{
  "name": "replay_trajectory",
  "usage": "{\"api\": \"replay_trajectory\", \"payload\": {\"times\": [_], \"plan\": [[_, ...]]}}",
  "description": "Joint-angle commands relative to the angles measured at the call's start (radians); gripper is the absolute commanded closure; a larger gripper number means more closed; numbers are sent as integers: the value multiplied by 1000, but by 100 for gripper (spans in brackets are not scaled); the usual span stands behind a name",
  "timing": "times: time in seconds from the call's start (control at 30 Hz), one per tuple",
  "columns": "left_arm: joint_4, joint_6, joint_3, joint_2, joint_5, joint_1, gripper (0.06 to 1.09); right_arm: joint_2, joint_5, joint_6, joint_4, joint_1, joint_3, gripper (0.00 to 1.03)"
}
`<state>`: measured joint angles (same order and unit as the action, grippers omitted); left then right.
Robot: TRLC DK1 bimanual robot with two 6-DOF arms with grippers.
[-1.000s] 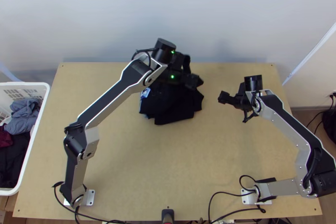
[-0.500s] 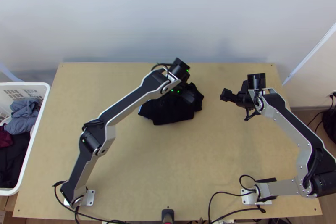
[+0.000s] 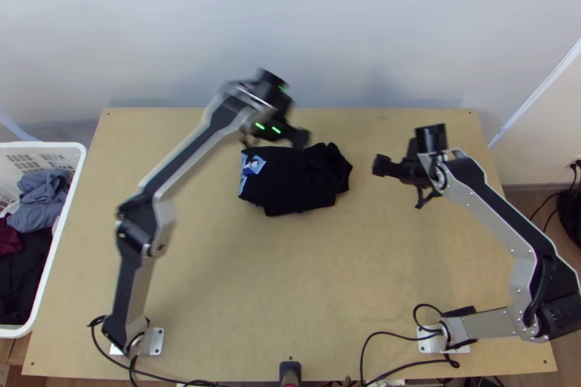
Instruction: Fold the t-shirt
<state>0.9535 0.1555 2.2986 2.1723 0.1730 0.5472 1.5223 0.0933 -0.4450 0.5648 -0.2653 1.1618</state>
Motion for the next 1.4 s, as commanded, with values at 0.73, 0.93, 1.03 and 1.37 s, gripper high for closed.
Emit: {"api": "replay_trajectory", "payload": {"times": [0.73,0.93,1.03,1.37], "plan": [[-65,-349,-535,-264,-79,-147,9,622,326,-124,437,-325,843,3],[-76,-353,-530,-259,-81,-161,9,653,91,-77,428,-310,860,3],[-88,-355,-525,-250,-81,-162,9,642,16,-67,428,-281,852,3],[-110,-352,-522,-216,-82,-151,9,530,-199,-57,339,-186,751,3]]}}
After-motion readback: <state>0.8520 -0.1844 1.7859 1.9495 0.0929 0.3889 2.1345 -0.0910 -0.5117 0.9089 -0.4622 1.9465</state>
